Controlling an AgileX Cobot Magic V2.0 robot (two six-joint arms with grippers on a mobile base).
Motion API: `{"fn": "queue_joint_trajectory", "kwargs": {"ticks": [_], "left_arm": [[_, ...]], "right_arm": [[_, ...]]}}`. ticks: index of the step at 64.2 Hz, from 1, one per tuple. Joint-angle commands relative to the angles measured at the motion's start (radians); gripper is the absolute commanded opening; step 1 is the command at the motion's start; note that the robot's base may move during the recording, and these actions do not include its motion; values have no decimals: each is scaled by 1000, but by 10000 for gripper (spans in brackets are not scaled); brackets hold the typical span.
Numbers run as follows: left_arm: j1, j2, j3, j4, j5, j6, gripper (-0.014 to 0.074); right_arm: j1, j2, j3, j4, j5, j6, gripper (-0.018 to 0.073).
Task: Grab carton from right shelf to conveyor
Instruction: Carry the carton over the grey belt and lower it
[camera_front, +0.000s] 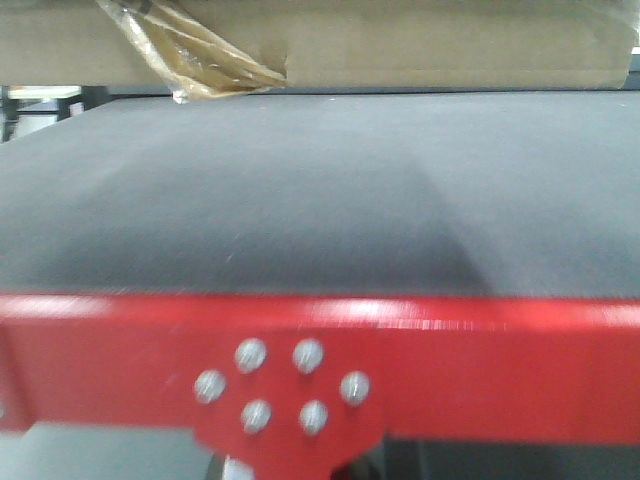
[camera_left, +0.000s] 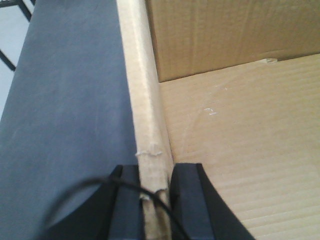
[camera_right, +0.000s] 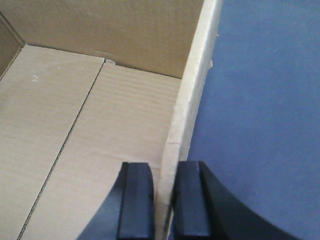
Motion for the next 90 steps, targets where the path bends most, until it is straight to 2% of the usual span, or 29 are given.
{"fn": "queue_joint_trajectory", "kwargs": {"ticks": [1,90], "left_arm": [[4,-13,-4,86,-2,11,-16],[4,-13,-4,86,-2,11,-16]], "right_arm": [[-5,-14,-6,-25,-32,-23,-64],[-5,-14,-6,-25,-33,-23,-64]]}}
